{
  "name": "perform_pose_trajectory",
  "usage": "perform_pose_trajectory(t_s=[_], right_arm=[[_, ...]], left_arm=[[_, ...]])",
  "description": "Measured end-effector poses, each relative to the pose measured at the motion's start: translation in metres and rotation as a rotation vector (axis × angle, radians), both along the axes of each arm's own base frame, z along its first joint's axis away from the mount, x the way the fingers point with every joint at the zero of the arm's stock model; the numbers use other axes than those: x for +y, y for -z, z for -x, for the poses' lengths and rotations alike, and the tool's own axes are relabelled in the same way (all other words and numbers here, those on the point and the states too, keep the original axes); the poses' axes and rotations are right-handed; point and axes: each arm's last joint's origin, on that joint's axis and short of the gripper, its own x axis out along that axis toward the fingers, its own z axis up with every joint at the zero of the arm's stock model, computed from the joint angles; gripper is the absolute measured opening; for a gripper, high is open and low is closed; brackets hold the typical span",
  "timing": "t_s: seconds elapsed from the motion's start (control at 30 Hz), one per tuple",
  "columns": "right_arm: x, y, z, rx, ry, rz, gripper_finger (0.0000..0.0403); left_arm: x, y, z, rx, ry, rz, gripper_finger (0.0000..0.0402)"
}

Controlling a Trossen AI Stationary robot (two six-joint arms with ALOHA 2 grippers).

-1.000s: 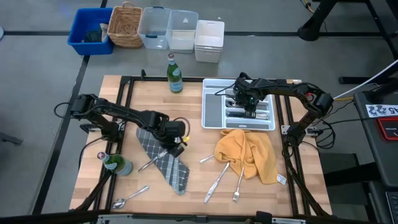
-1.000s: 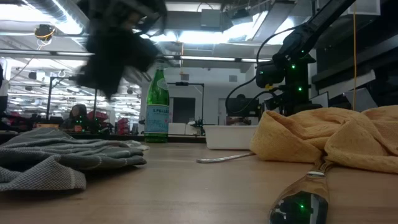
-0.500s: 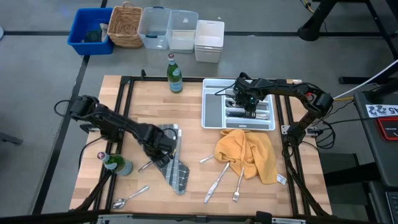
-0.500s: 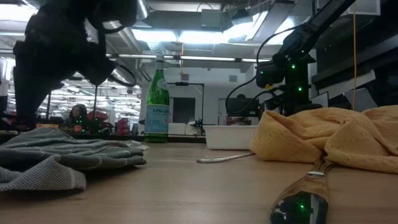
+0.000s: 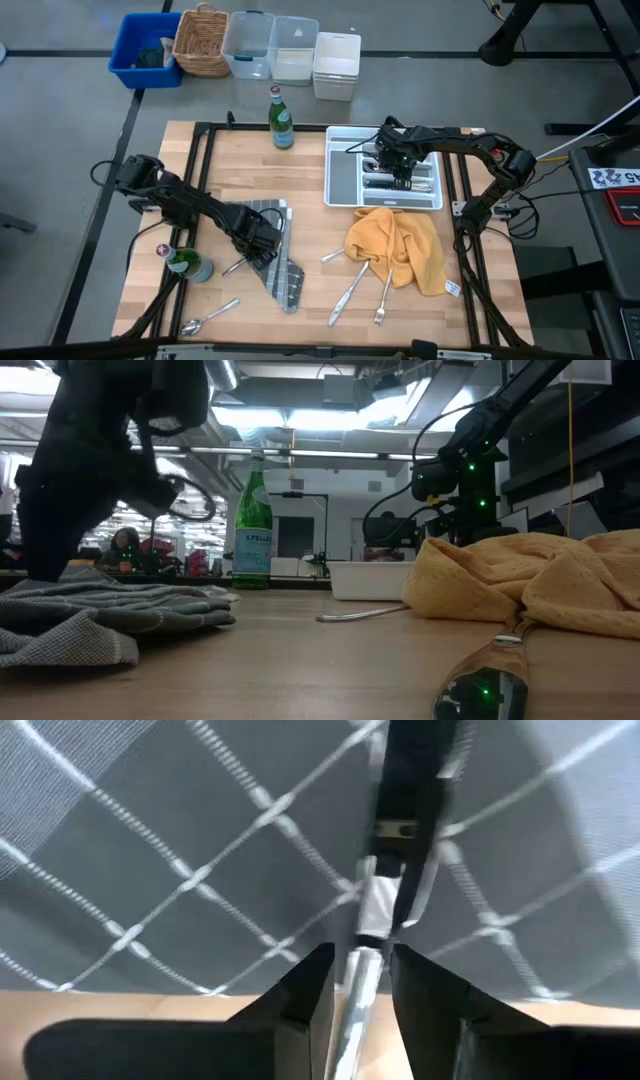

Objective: Sort silverware
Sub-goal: Put the silver knife into the cutlery tray

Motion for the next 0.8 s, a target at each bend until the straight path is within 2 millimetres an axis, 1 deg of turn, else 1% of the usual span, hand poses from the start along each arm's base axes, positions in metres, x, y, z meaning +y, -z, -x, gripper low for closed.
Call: perform_pose_trajectory(t_s=[0.23,0.43,0.5,0.67,0.8], right_arm=[[0.0,0.0,0.0,-0.001,0.0,-0.001,0.0134],[0.0,0.0,0.0,0.001,0.0,-0.002,0.0134],[0.0,0.0,0.0,0.002,0.0,-0.002,0.0134],[0.001,-0.002,0.002,0.041,0.001,-0.008,0.0134],[0.001,-0.009,0.003,0.079,0.002,-0.028,0.0134]], left_arm=[[0.002,0.012,0.005,-0.007,-0.009,0.005,0.0088],[0.002,0.016,0.008,-0.006,-0.011,0.007,0.0086],[0.002,0.015,0.008,-0.005,-0.012,0.007,0.0074],[0.002,0.015,0.007,-0.008,-0.027,0.007,0.0019],[0.002,0.013,0.007,-0.021,-0.04,0.012,0.0018]])
